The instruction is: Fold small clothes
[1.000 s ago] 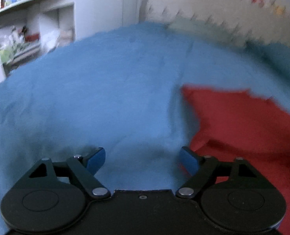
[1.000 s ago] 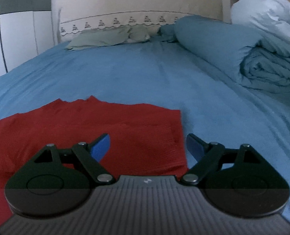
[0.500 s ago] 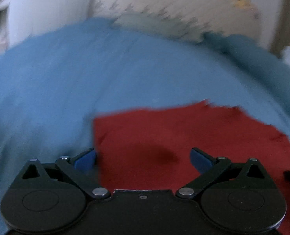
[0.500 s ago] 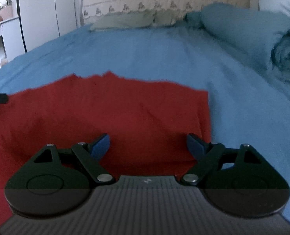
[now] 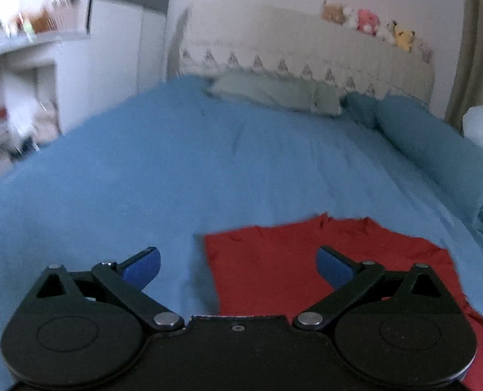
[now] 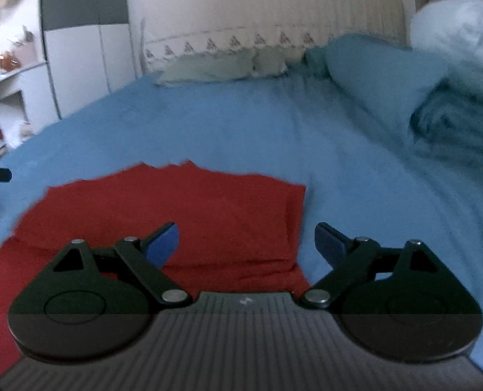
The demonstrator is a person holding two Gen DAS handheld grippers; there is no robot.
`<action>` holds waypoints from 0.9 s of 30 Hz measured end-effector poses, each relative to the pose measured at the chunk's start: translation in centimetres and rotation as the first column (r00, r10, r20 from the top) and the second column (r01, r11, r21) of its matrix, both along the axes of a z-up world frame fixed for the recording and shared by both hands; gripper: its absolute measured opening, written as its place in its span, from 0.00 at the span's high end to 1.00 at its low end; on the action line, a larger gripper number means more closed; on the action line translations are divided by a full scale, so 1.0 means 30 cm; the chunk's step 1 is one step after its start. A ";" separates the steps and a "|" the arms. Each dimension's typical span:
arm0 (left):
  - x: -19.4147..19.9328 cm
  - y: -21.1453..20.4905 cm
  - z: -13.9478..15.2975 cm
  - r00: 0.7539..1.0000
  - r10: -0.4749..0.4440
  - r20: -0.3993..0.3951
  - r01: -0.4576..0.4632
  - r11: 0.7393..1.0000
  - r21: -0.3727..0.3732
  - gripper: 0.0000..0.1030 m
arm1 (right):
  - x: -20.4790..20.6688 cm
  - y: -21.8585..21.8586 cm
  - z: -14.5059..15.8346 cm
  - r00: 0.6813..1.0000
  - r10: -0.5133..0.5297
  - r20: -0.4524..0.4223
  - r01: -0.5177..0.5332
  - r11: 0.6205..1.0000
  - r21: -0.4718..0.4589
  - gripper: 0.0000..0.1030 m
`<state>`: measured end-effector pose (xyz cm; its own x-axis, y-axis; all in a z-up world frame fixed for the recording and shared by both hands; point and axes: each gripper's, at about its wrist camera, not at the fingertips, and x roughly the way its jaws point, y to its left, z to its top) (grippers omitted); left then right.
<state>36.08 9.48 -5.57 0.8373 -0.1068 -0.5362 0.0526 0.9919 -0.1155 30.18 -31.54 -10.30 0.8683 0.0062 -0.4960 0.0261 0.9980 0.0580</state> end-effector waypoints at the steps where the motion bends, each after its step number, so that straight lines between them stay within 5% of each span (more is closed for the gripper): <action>1: -0.072 0.010 0.043 1.000 -0.002 0.005 0.002 1.000 0.006 0.00 | -0.053 0.002 0.046 1.000 0.004 -0.001 -0.004 1.000 -0.004 0.00; 5: -0.300 0.063 0.099 0.997 -0.038 -0.065 0.035 0.999 -0.040 0.00 | -0.321 -0.005 0.199 1.000 0.007 0.006 -0.007 1.000 0.001 0.00; 9: -0.520 0.121 0.041 0.986 -0.055 -0.159 0.039 0.994 -0.099 0.00 | -0.557 -0.007 0.234 1.000 -0.002 -0.031 0.002 1.000 0.010 0.00; 15: -0.742 0.153 -0.146 0.949 -0.035 -0.313 -0.025 0.982 -0.188 0.02 | -0.808 0.008 0.110 0.991 -0.016 -0.131 0.019 0.999 0.026 0.00; 19: -0.824 0.132 -0.270 0.929 -0.030 -0.370 -0.034 0.986 -0.165 0.13 | -0.904 0.006 0.005 0.984 -0.036 -0.173 0.053 0.994 0.093 0.00; 27: -0.872 0.110 -0.340 0.937 -0.037 -0.348 -0.010 0.991 -0.134 0.22 | -0.963 0.010 -0.147 0.962 -0.126 -0.241 0.165 0.975 0.151 0.09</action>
<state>9.93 12.79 -15.77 0.5982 -0.2059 -0.7745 -0.0015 0.9661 -0.2580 1.29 -31.25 -14.71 0.7293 -0.0112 -0.6841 0.2025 0.9586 0.2002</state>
